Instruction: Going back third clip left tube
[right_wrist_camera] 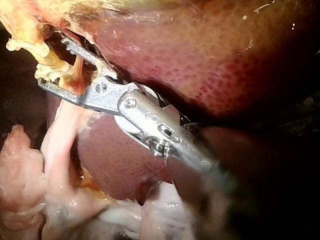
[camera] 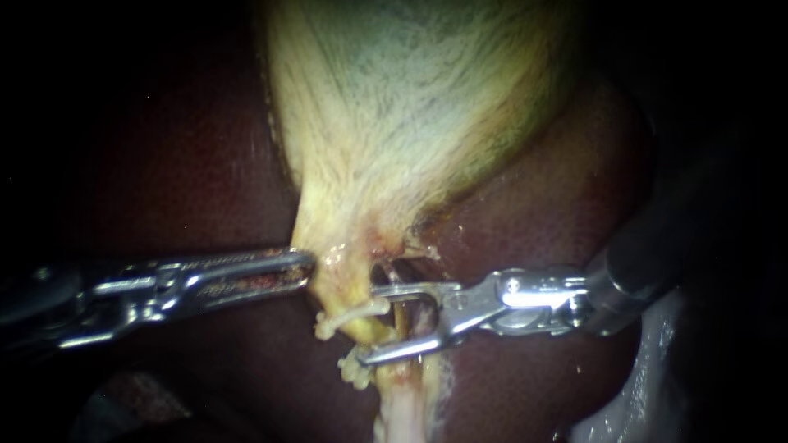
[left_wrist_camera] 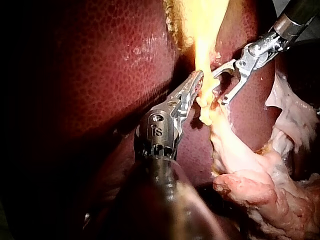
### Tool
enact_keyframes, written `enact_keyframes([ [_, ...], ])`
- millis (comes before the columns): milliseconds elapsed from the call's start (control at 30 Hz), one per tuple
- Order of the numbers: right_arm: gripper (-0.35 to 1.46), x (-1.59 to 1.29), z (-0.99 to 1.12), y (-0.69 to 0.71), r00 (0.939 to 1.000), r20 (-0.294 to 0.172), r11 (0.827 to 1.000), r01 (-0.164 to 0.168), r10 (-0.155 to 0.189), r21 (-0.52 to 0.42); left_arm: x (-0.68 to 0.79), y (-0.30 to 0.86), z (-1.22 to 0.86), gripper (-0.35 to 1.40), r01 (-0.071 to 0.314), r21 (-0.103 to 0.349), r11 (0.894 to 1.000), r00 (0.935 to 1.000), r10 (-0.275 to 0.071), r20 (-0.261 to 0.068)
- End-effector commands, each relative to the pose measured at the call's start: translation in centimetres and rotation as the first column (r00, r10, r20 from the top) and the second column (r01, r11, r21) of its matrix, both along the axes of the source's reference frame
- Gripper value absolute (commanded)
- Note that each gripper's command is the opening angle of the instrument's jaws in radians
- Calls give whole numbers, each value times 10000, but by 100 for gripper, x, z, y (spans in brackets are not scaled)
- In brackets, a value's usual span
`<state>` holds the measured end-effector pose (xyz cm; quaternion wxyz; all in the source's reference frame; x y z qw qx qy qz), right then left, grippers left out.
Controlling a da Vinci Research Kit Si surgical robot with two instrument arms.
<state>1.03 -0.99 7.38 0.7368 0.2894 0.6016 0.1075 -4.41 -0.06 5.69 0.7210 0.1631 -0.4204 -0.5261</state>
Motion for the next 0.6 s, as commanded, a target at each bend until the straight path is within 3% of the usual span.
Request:
enact_keyframes([
  [33,54,-7,-2,1,10000,-13,10000,-16,16,-44,0,0,0,-35,-3,-1,10000,10000,3,6],
  [200,54,-42,-16,14,9999,-139,9977,-104,95,-662,0,0,1,-35,-4,-1,10000,10000,4,6],
  [400,57,-61,-37,39,9993,-361,9878,-152,97,-1553,0,1,2,-35,-6,-1,10000,10000,6,8],
  [600,59,-68,-47,46,9991,-357,9822,-278,215,-1856,-1,2,3,-35,-2,-1,10000,10000,2,5],
])
